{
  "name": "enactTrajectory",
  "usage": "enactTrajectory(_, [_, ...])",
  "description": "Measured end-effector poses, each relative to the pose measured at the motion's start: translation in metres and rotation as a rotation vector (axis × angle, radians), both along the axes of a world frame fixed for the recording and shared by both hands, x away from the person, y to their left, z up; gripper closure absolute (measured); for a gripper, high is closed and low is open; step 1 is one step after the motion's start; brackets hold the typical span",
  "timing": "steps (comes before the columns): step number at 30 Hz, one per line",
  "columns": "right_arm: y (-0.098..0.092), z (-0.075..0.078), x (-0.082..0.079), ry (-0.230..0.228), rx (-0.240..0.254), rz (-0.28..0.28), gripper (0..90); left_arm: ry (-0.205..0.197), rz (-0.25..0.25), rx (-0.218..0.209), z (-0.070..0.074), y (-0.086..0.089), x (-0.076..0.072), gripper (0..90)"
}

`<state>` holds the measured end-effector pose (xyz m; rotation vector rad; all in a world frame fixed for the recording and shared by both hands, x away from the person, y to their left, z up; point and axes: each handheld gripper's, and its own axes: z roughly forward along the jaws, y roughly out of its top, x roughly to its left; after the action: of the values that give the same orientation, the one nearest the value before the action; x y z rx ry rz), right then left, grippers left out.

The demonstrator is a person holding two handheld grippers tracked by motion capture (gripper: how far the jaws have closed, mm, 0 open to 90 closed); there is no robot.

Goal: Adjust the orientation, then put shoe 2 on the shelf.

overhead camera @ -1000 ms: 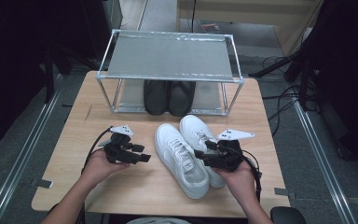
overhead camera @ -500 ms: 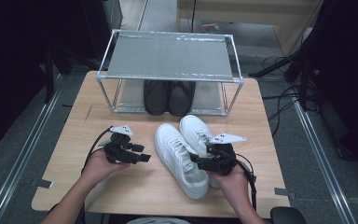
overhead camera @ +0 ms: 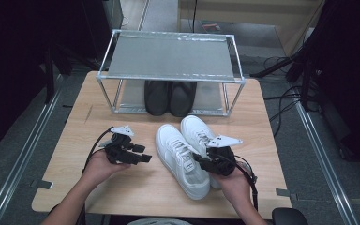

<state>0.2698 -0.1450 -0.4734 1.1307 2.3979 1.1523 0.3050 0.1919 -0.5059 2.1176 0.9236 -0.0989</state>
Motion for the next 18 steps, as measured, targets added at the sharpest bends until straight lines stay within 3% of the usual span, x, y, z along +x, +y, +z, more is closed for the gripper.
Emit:
enactTrajectory(3, [0.0020, 0.0010, -0.0025, -0.017, -0.021, -0.008, 69.7, -0.001, 0.002, -0.001, 0.0004, 0.0005, -0.0001, 41.7])
enactTrajectory(8, [-0.0016, 0.0018, 0.0014, 0.013, 0.005, -0.002, 71.1, 0.005, 0.004, 0.000, -0.0009, 0.0018, 0.0016, 41.7])
enactTrajectory(14, [-0.0027, 0.0022, 0.0017, 0.017, 0.013, -0.002, 72.4, 0.000, 0.008, 0.002, -0.0007, 0.0042, 0.0020, 41.7])
enactTrajectory(18, [-0.0060, 0.0035, 0.0064, 0.055, 0.034, 0.010, 73.0, 0.005, 0.017, 0.002, -0.0017, 0.0065, 0.0032, 41.7])
